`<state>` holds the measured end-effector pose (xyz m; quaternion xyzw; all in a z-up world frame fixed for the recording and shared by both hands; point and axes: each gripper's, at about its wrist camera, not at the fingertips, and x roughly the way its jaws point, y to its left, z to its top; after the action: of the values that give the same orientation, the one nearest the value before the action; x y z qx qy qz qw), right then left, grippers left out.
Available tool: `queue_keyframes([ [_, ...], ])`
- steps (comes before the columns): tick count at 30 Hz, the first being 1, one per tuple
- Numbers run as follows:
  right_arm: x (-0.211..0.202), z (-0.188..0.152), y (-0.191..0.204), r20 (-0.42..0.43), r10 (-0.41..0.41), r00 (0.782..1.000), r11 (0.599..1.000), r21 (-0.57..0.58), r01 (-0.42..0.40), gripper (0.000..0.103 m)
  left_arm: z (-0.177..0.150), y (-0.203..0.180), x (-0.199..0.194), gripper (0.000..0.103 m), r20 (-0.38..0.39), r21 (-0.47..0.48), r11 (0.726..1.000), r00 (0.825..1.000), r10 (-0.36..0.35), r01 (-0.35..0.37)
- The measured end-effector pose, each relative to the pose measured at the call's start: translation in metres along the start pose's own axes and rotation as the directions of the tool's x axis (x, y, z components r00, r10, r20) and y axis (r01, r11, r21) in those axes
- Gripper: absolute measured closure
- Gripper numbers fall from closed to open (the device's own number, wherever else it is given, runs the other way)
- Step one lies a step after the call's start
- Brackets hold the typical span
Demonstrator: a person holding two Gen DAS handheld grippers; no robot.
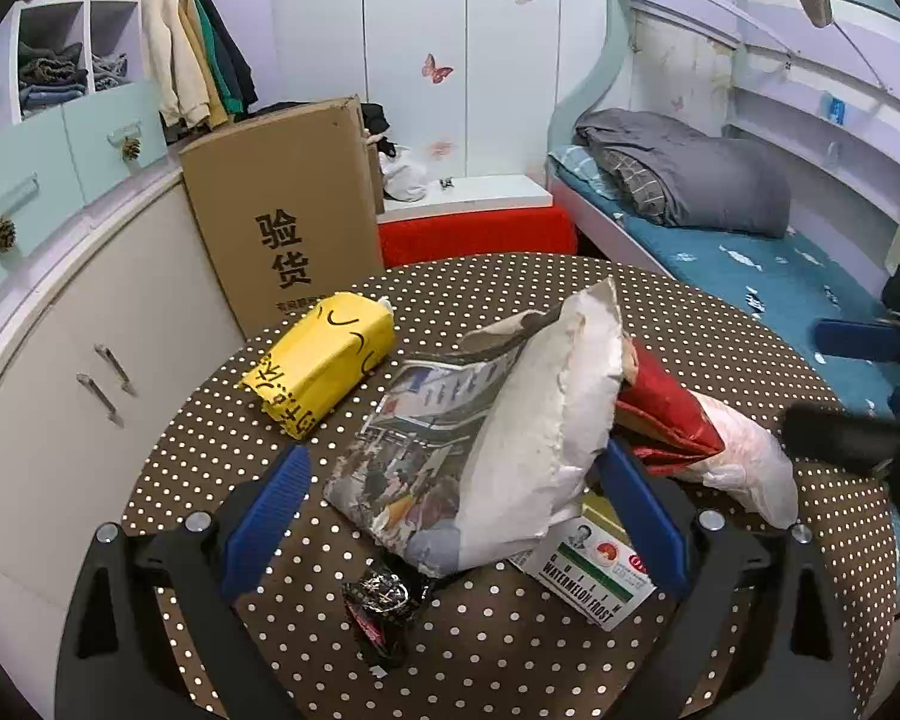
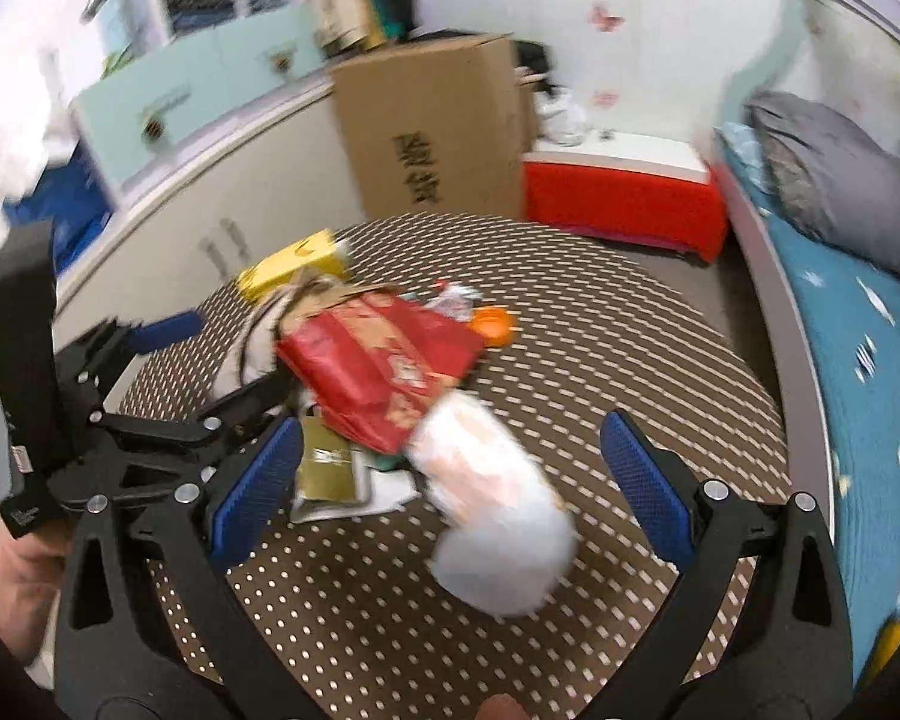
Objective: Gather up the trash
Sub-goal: 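Grasp the red snack bag with the right tool while the left tool grasps the newspaper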
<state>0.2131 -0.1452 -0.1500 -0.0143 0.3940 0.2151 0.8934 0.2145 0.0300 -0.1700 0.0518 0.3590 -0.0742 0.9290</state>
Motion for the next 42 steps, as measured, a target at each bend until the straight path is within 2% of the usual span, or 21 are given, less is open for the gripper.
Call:
queue_keyframes([
  [2, 0.018, 0.006, 0.011, -0.027, 0.016, 1.0, 0.998, -0.062, -0.017, 0.006, -0.001, 0.003, 0.002, 0.009, 0.001, -0.005, 1.0, 1.0, -0.012, 0.012],
  [4, 0.031, 0.011, 0.017, -0.047, 0.024, 0.999, 0.995, -0.094, -0.029, 0.006, -0.002, 0.005, 0.005, 0.016, -0.006, -0.002, 1.0, 1.0, -0.001, 0.001],
  [6, 0.043, 0.015, 0.02, -0.069, 0.038, 0.997, 0.991, -0.125, -0.047, 0.006, -0.003, 0.013, 0.011, 0.017, -0.023, -0.012, 1.0, 1.0, -0.008, 0.007],
  [11, 0.058, 0.019, 0.028, -0.097, 0.026, 0.995, 0.976, -0.213, -0.047, 0.006, -0.009, 0.016, 0.02, 0.023, -0.052, 0.008, 1.0, 0.999, -0.008, 0.008],
  [15, 0.07, 0.019, 0.035, -0.102, 0.022, 0.995, 0.96, -0.275, -0.049, 0.006, -0.016, 0.014, 0.029, 0.037, -0.077, 0.036, 0.999, 0.997, -0.019, 0.021],
  [17, 0.074, 0.018, 0.035, -0.096, 0.015, 0.995, 0.956, -0.289, -0.042, 0.01, -0.017, 0.014, 0.032, 0.045, -0.077, 0.044, 0.998, 0.997, -0.032, 0.036],
  [18, 0.077, 0.017, 0.034, -0.094, -0.001, 0.996, 0.956, -0.292, -0.027, 0.023, -0.017, 0.014, 0.032, 0.051, -0.077, 0.045, 0.998, 0.996, -0.042, 0.046],
  [19, 0.077, 0.016, 0.032, -0.092, -0.016, 0.996, 0.958, -0.285, -0.011, 0.03, -0.017, 0.013, 0.032, 0.054, -0.077, 0.047, 0.997, 0.996, -0.05, 0.053],
  [20, 0.077, 0.015, 0.028, -0.095, -0.014, 0.995, 0.964, -0.265, -0.012, 0.03, -0.017, 0.014, 0.031, 0.055, -0.076, 0.048, 0.997, 0.996, -0.051, 0.055],
  [23, 0.065, 0.011, 0.016, -0.074, 0.065, 0.995, 0.979, -0.189, -0.078, 0.032, -0.016, 0.017, 0.026, 0.059, -0.06, 0.025, 0.998, 0.996, -0.059, 0.061],
  [28, 0.031, 0.006, -0.001, 0.022, 0.144, 0.989, 0.988, -0.051, -0.143, 0.034, -0.014, 0.028, 0.01, 0.066, -0.01, -0.04, 0.997, 0.998, -0.067, 0.067],
  [36, -0.012, 0.002, -0.022, 0.122, 0.222, 0.967, 0.969, 0.077, -0.233, 0.034, -0.007, 0.039, -0.026, 0.076, 0.089, -0.115, 0.992, 0.995, -0.047, 0.057],
  [42, -0.037, -0.007, -0.04, 0.177, 0.259, 0.95, 0.946, 0.153, -0.286, 0.034, 0.003, 0.04, -0.062, 0.078, 0.177, -0.136, 0.988, 0.983, -0.052, 0.077],
])
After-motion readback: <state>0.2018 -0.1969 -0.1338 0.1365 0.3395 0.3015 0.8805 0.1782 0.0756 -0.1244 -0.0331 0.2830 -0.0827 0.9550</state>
